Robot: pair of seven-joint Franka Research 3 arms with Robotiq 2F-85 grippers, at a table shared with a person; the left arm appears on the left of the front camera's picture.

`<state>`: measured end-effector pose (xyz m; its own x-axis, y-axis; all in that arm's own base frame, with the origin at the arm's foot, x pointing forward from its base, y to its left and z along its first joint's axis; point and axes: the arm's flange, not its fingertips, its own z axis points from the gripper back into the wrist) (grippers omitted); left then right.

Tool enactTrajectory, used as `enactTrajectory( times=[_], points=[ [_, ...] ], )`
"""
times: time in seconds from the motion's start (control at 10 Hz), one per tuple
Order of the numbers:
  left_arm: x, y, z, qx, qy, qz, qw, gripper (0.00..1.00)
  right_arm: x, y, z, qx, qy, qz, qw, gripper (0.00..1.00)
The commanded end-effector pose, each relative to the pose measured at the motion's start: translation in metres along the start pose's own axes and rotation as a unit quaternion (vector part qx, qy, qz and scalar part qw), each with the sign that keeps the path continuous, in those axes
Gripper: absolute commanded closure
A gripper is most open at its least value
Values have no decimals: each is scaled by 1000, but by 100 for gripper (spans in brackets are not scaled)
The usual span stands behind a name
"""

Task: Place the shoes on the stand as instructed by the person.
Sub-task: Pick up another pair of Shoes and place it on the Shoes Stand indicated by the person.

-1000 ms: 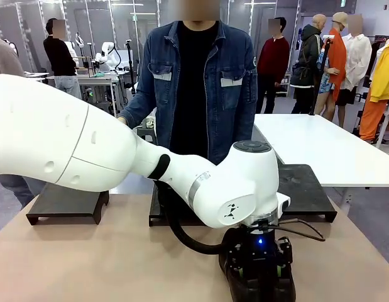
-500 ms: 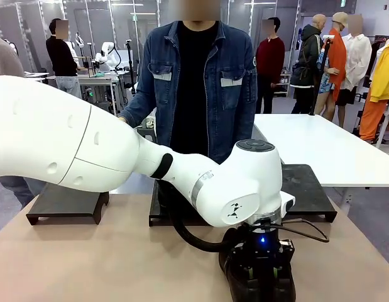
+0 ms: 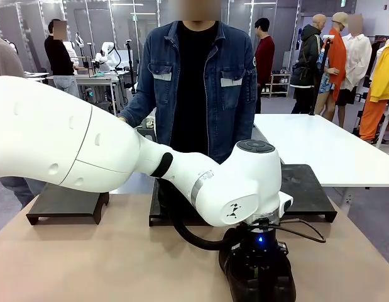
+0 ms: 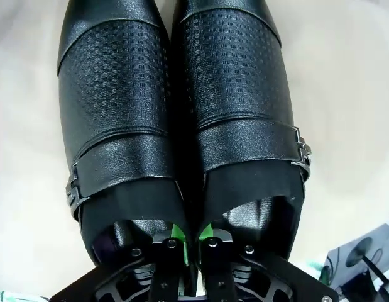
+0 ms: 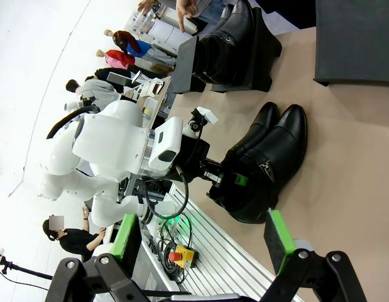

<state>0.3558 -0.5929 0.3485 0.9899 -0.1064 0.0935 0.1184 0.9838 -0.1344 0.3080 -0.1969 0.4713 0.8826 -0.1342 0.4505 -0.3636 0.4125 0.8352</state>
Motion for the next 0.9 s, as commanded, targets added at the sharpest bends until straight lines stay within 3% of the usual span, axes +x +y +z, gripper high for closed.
enactTrajectory(
  times=[0.0,0.3,0.5,0.8],
  points=[
    [3,-2,11,23,-24,17,999,100,0,1,1,3,-3,6,1000,0],
    [3,2,58,33,-44,12,998,100,0,1,1,3,-3,6,1000,0],
    [-1,12,102,49,-21,-7,999,100,0,1,1,3,-3,6,1000,0],
    [16,47,145,49,-47,-2,998,100,0,1,1,3,-3,6,1000,0]
  ],
)
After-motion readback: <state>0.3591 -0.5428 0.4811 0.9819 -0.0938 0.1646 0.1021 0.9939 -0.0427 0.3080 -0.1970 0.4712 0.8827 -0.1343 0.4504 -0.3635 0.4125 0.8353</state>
